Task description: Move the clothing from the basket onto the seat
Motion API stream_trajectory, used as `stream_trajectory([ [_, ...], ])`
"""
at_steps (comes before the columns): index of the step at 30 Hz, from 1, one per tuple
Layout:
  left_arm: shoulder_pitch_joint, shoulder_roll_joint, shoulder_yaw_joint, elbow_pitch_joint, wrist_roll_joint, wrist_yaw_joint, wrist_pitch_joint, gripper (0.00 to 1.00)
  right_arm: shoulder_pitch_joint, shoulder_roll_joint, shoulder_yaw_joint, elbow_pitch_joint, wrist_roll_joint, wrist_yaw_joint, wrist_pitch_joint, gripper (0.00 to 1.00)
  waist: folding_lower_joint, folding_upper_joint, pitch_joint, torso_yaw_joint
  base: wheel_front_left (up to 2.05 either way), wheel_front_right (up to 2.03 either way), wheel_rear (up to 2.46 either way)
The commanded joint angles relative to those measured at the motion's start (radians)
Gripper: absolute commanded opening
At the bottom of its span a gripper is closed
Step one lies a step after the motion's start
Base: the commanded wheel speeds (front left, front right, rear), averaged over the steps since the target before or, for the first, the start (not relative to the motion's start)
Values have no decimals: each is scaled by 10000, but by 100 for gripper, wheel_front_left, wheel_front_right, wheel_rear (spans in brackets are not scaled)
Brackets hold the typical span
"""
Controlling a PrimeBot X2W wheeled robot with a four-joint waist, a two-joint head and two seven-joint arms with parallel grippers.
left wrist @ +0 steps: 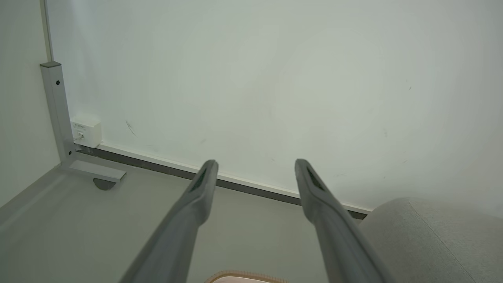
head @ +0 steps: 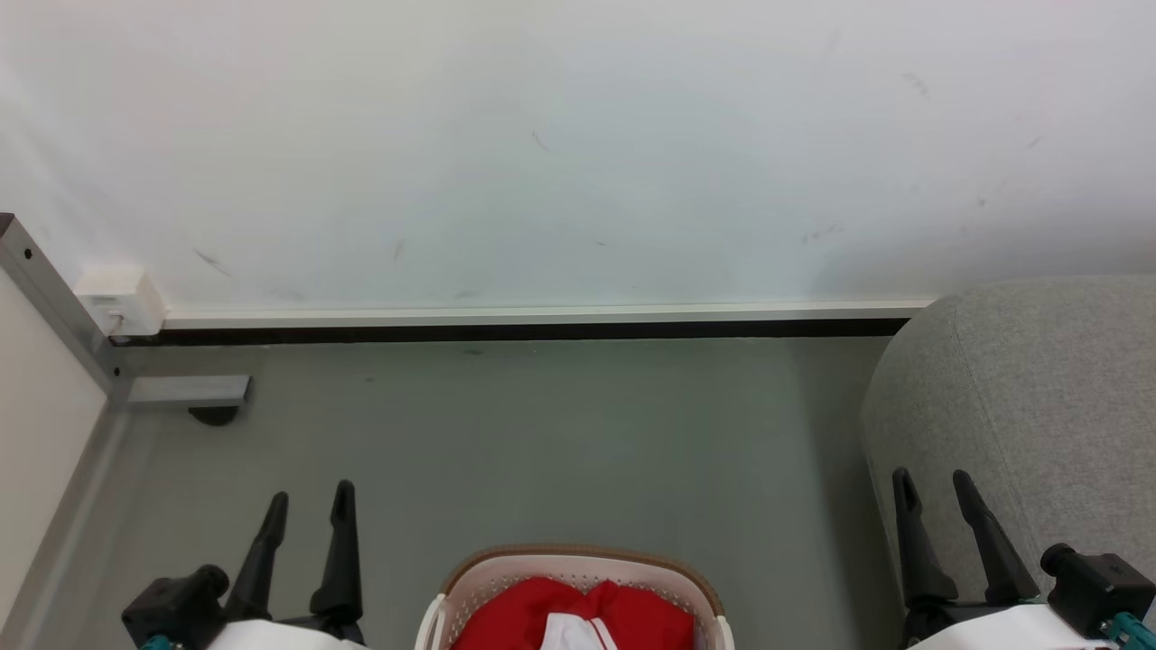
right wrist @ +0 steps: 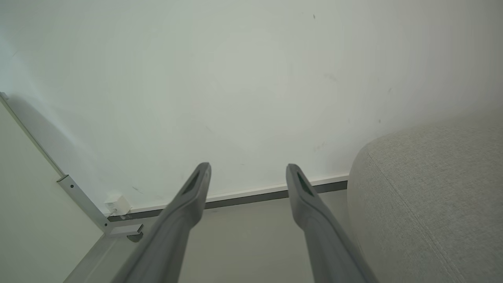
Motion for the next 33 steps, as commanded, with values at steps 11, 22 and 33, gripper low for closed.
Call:
stream_trajectory([
  [11, 32, 116, -79, -135, 1105, -64, -305, 100, -227, -31, 28, -25, -1072, -15, -302, 100, 0, 0, 18, -8, 0, 0, 0],
  [22, 92, 76, -148, -264, 1919, -79, -549, 100, -192, -36, 118, -10, -1745, -17, -544, 100, 0, 0, -61, 10, 0, 0, 0],
  [33, 182, 24, -175, -338, 2663, -129, -731, 100, -142, -41, 206, 21, -2408, -19, -743, 100, 0, 0, -116, 33, 0, 0, 0],
])
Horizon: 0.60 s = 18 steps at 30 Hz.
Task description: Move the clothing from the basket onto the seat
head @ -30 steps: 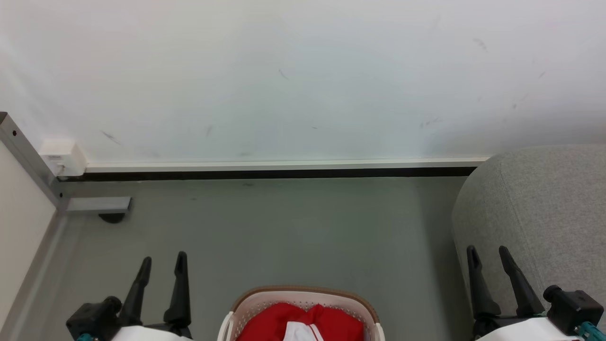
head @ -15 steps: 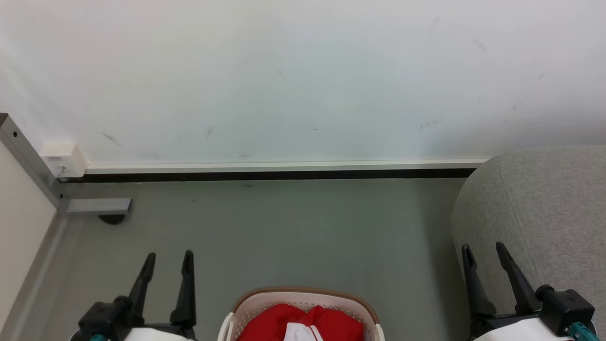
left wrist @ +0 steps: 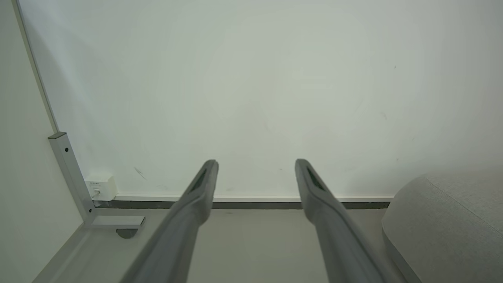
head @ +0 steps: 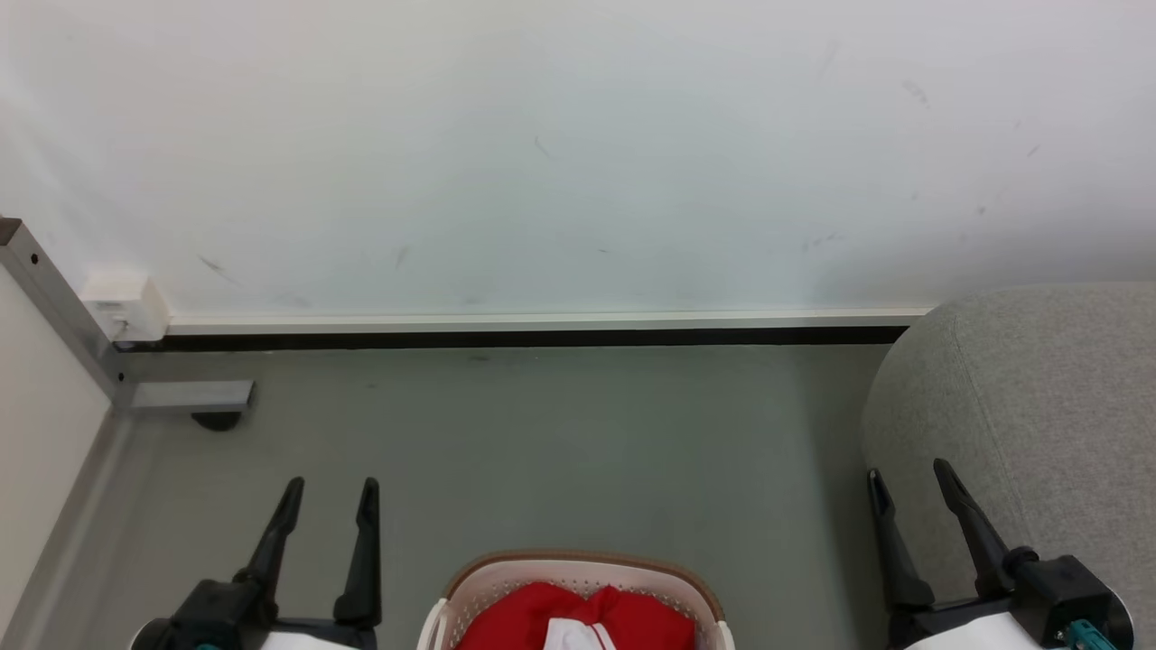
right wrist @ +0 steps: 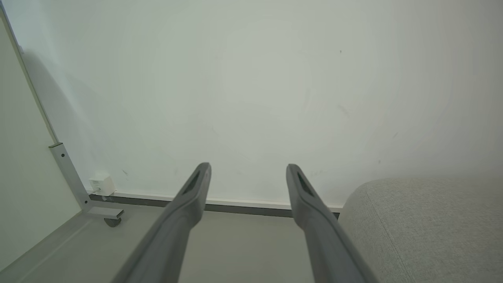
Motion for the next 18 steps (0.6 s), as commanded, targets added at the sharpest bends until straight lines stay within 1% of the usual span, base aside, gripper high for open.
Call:
stream_trajectory([
  [1, 115, 13, 12, -100, 280, -34, -69, 100, -43, -36, 23, -29, -201, -19, -78, 100, 0, 0, 2, 6, 0, 0, 0],
  [9, 126, -4, 9, -227, 776, -96, -198, 100, -21, -37, 107, -86, -634, -21, -215, 100, 0, 0, 34, 18, 0, 0, 0],
  [18, 127, -46, 140, -168, 693, -133, -183, 100, -40, -37, 55, -134, -512, -21, -206, 100, 0, 0, 54, -13, 0, 0, 0],
])
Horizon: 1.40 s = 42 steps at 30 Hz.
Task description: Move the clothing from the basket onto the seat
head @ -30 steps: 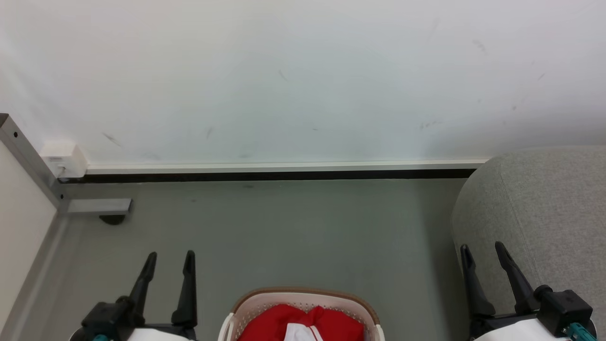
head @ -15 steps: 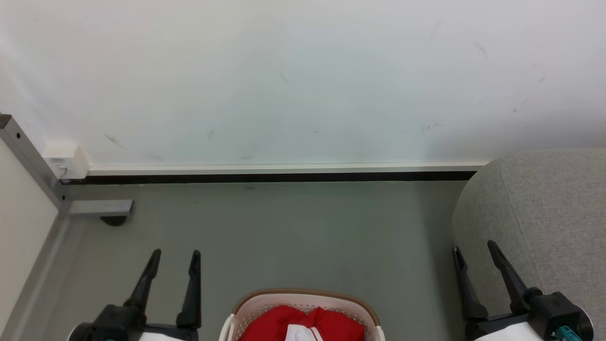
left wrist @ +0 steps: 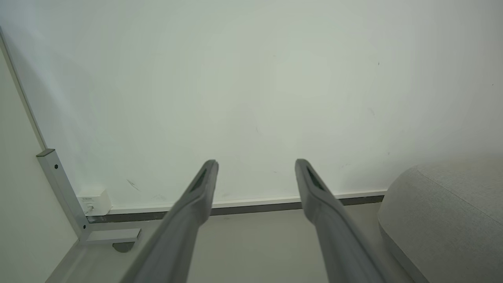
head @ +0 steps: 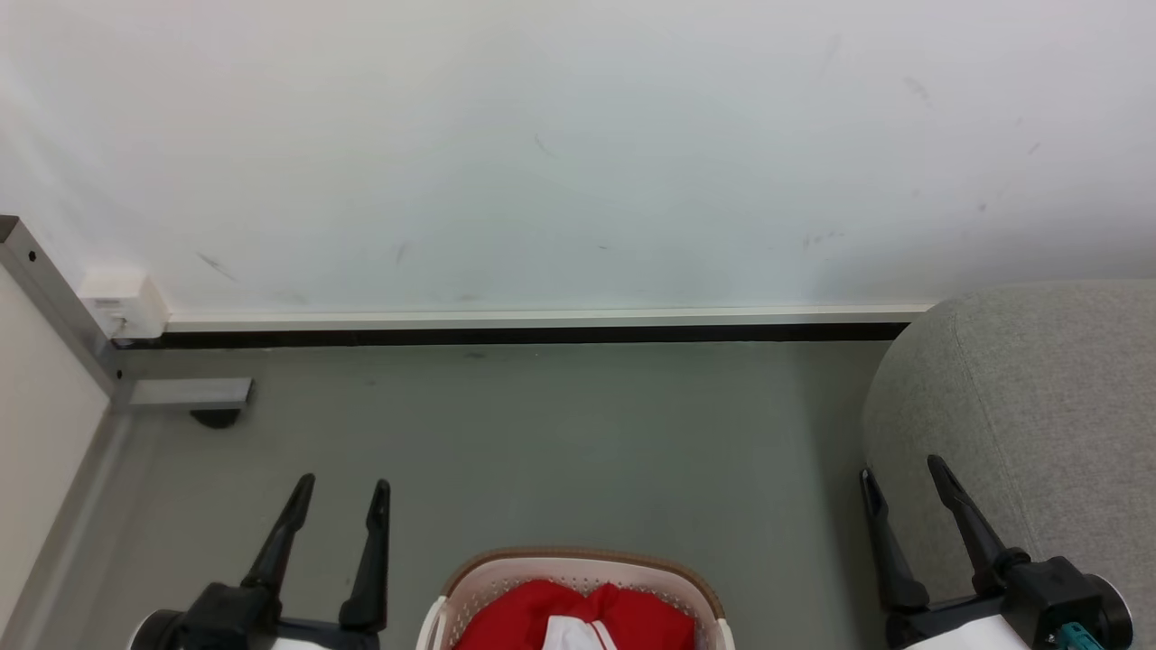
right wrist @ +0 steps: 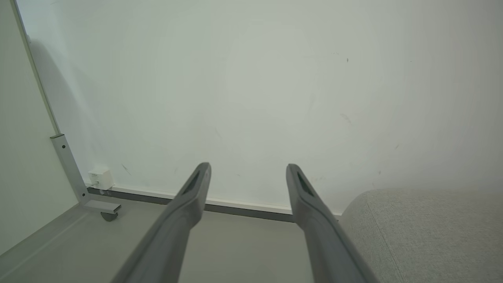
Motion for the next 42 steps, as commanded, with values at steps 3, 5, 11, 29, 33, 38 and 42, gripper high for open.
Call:
stream_trajectory([
  [3, 64, -18, 65, 68, 60, 2, -7, 100, -30, -33, -21, -56, 96, -21, -33, 100, 0, 0, -3, -23, 0, 0, 0],
  [5, 64, -27, 80, 90, 62, 15, -7, 100, -24, -33, -27, -61, 110, -21, -33, 100, 0, 0, -2, -31, 0, 0, 0],
  [11, 57, -50, 118, 128, 31, 11, -7, 100, -35, -33, -29, -81, 155, -21, -33, 100, 0, 0, 45, -63, 0, 0, 0],
  [29, -529, -112, 139, 576, -231, 35, -5, 100, -523, -31, -197, -393, 277, -21, -18, 100, 0, 0, 1198, -1004, 0, 0, 0],
  [33, -930, -115, -70, 1120, -168, -58, -7, 100, -797, -31, -357, -555, 285, -21, -20, 100, 0, 0, 1775, -1340, 0, 0, 0],
  [38, -1597, 14, -428, 2428, -86, -230, -5, 100, -1139, -27, -505, -795, 325, -21, -18, 100, 0, 0, 2499, -1739, 0, 0, 0],
  [42, -2324, 176, -736, 3814, -86, -374, 140, 100, -1391, -28, -627, -1020, 377, -21, -18, 100, 0, 0, 3147, -2059, 0, 0, 0],
])
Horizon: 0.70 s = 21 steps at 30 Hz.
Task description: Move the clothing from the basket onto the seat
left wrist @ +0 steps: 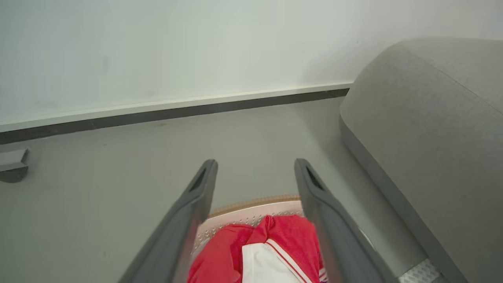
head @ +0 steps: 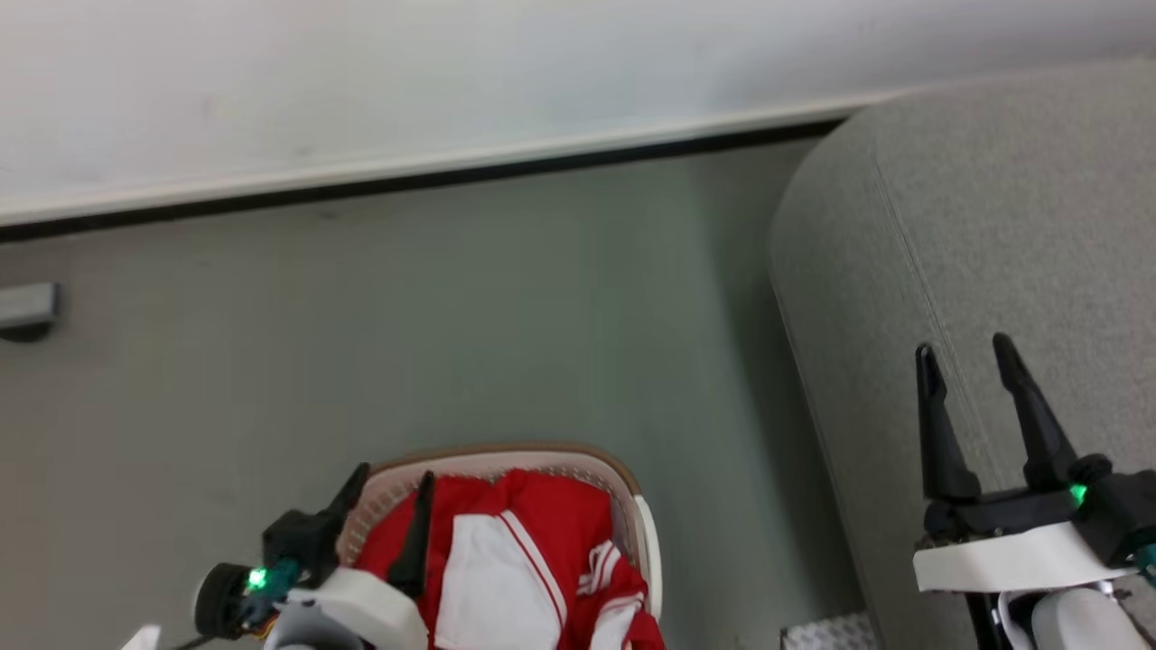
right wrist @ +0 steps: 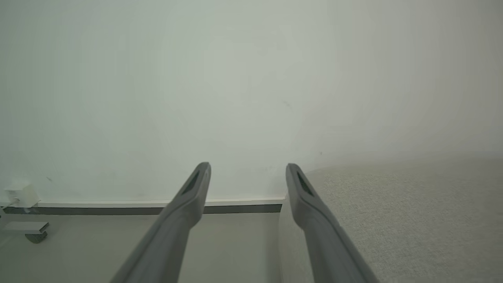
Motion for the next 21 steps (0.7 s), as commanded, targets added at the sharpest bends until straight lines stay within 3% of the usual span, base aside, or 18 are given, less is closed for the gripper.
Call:
stream_trajectory([
  [1, -276, 94, -122, 366, 15, -58, 117, 100, -195, -21, -70, -101, 59, -21, 1, 100, -2, 0, 585, -398, 0, 0, 0],
  [11, -2366, 598, -1270, 3525, -331, -234, 764, 100, -885, -18, -298, -678, 328, -21, 1, 100, -2, 0, 2454, -1173, 0, 0, 0],
  [21, -3992, 992, -3042, 5674, -1271, -219, 1353, 100, -1543, -16, -724, -1267, 1060, -21, 1, 100, -2, 0, 4047, -1734, 0, 0, 0],
])
